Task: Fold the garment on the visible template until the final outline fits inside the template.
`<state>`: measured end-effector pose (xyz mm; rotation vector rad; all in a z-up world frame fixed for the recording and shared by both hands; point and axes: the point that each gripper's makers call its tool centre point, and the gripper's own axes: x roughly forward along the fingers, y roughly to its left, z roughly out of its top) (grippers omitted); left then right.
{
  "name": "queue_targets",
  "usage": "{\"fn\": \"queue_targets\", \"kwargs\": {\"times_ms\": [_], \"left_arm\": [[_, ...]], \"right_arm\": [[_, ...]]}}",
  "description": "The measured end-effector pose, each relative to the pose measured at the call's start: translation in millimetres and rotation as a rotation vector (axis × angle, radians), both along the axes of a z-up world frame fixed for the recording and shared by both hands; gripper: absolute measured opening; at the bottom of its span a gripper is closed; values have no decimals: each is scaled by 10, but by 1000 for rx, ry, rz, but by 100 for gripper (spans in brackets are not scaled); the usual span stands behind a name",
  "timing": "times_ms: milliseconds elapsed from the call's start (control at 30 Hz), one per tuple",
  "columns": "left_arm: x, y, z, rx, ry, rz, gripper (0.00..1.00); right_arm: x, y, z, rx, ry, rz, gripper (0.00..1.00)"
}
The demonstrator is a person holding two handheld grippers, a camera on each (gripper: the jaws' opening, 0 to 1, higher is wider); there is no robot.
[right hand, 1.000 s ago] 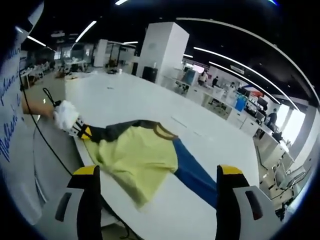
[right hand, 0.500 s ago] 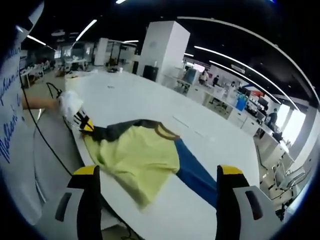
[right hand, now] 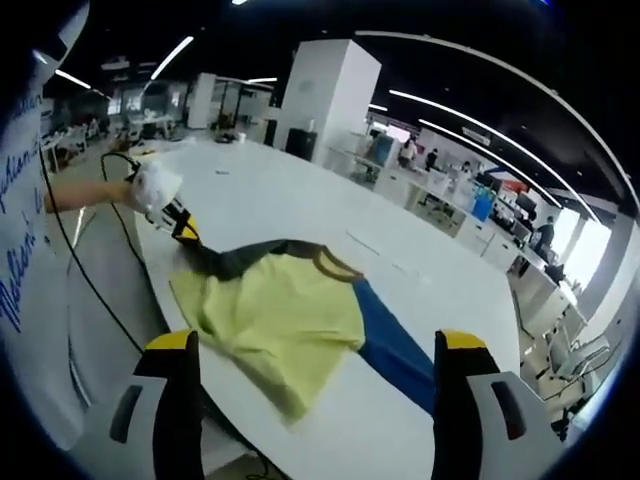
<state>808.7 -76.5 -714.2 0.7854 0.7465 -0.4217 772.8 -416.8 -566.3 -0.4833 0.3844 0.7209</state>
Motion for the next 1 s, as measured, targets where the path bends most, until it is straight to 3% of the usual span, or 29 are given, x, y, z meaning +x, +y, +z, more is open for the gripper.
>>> {"fn": "queue_targets", "kwargs": {"times_ms": [367, 767, 1000], "left_arm": [[260, 443, 266, -1, -58, 64, 0], [541, 996, 270, 30, -54, 116, 0], [609, 1330, 231, 46, -40, 154, 0]], "right_arm": [[-4, 140, 58, -4, -11, -3, 96], [-47, 239, 94, -19, -16, -23, 95], [-70, 314, 67, -29, -8, -39, 95]]}}
